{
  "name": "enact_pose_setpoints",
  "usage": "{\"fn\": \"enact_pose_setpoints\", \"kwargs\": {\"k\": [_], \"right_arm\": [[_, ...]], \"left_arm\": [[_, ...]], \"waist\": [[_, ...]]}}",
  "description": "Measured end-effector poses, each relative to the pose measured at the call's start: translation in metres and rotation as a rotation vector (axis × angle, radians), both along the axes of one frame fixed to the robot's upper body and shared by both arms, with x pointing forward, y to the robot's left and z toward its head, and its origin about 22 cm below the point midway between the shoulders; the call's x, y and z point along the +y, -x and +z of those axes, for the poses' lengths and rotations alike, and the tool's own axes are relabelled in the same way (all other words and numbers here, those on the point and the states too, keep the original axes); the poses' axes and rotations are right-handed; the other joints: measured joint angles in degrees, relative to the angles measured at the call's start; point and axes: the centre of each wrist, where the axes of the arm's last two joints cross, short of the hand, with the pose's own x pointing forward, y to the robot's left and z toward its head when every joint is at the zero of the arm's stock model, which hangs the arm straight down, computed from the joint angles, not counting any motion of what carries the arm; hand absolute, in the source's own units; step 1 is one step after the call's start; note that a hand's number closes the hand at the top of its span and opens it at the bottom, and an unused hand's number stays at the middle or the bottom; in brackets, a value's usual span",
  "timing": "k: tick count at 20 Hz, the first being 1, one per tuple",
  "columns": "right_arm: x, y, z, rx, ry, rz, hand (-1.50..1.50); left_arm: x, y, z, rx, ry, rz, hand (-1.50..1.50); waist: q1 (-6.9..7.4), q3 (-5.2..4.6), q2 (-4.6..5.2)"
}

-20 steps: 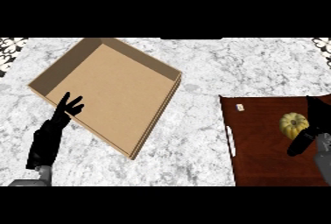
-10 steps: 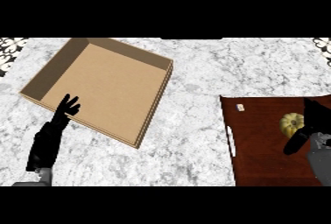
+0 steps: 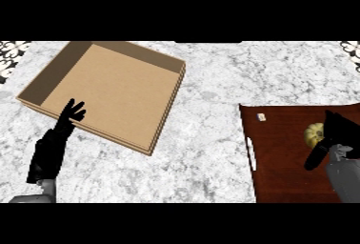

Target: Pick the squash from the tray and place it in the cardboard box

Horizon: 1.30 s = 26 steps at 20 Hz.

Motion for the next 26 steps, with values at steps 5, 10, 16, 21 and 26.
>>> {"fn": "enact_pose_setpoints", "kwargs": {"k": [5,10,16,21,26], "right_arm": [[-0.001,0.000,-0.009,-0.011,-0.017,-0.002,1.50],[-0.003,0.006,-0.005,-0.052,0.116,0.045,1.50],[-0.002,0.001,0.006,-0.118,0.217,0.099,1.50],[0.055,-0.026,0.023,-0.236,0.069,0.457,1.50],[0.105,-0.049,0.053,-0.372,-0.107,0.862,1.50]], "left_arm": [[0.000,0.005,-0.002,0.001,0.011,0.002,0.00],[0.003,0.008,-0.006,-0.003,0.009,-0.003,0.00],[0.001,0.007,-0.001,0.001,0.012,-0.008,0.00],[-0.012,-0.003,0.002,-0.016,0.017,-0.066,0.00],[-0.021,-0.012,0.008,-0.035,0.017,-0.120,0.00]], "waist": [[0.04,-0.12,-0.14],[0.01,-0.07,-0.10],[0.03,-0.01,-0.02],[3.74,0.14,0.92],[6.93,0.24,1.92]]}}
